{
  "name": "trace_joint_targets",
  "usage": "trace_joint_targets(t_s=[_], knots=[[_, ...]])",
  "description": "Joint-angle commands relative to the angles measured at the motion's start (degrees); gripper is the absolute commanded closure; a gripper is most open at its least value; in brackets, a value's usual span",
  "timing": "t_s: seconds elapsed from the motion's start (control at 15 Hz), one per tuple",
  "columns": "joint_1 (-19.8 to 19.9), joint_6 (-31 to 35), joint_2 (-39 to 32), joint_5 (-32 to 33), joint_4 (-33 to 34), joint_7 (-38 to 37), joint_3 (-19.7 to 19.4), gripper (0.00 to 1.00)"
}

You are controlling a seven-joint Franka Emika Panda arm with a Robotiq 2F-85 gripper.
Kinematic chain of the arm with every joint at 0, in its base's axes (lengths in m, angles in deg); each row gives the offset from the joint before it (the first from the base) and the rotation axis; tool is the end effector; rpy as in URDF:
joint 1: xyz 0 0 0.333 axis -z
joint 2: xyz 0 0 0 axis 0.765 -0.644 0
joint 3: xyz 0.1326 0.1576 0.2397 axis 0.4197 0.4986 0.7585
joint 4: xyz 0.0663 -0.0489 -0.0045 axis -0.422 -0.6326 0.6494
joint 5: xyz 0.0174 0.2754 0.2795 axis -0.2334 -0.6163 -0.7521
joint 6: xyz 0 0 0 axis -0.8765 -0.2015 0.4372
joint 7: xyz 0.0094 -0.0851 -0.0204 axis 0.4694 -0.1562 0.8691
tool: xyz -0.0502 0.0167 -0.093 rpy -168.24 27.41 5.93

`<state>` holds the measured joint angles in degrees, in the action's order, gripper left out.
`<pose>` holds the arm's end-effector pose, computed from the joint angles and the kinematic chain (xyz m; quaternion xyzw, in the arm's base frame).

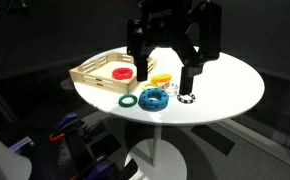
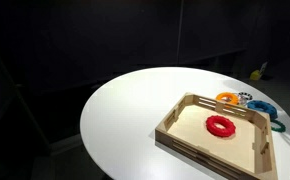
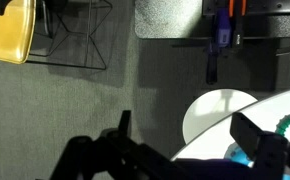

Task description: Put the blue ring in the box

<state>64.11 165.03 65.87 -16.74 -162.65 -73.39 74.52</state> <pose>0.3354 -0.1752 0.3836 0.9898 -0.0174 -0.1006 0.0990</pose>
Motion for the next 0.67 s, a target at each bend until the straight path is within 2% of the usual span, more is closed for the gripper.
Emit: trace_joint_targets(t_s=[0.0,0.6], knots=[[-0.4,-0.2,0.1,0.1,0.1,-0.1,-0.3,0.0],[-1.6,1.2,-2.3,-2.0,0.9,-1.0,-0.2,0.0]])
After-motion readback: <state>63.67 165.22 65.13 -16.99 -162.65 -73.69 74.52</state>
